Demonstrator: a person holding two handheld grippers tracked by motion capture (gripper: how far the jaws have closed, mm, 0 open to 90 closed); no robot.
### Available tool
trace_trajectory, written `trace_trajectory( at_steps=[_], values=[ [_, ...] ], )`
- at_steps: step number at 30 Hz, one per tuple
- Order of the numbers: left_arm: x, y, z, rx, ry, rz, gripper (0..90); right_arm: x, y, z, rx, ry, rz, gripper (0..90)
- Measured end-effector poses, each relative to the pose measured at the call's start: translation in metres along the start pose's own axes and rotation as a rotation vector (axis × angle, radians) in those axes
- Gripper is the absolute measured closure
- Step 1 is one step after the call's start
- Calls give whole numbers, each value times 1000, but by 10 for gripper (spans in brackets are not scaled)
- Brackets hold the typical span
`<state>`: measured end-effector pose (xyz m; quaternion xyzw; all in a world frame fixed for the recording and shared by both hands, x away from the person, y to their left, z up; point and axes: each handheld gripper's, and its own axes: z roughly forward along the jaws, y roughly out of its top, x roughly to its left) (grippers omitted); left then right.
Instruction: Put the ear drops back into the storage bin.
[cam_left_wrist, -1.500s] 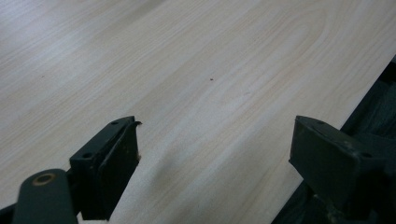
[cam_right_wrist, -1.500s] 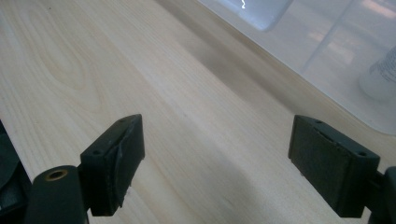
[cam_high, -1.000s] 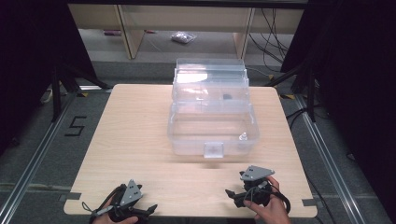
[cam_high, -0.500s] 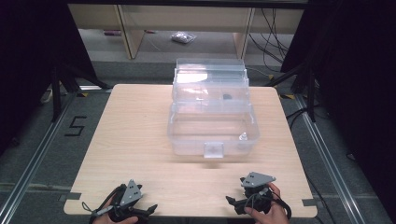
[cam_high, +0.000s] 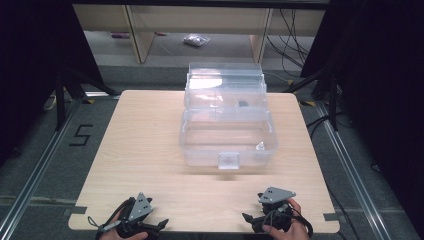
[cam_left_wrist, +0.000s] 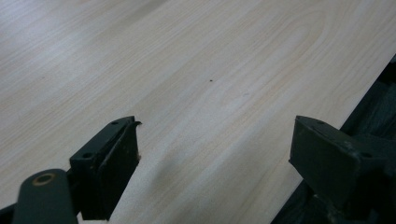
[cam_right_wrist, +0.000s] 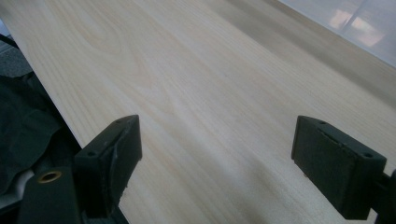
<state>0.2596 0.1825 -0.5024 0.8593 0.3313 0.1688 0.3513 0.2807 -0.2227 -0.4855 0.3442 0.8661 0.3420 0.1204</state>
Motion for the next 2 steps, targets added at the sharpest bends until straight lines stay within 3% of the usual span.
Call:
trace_trajectory(
  at_steps=[2],
  values=[
    [0,0,0,0,1,0,150,0,0,0,1,3,-5,170]
  ],
)
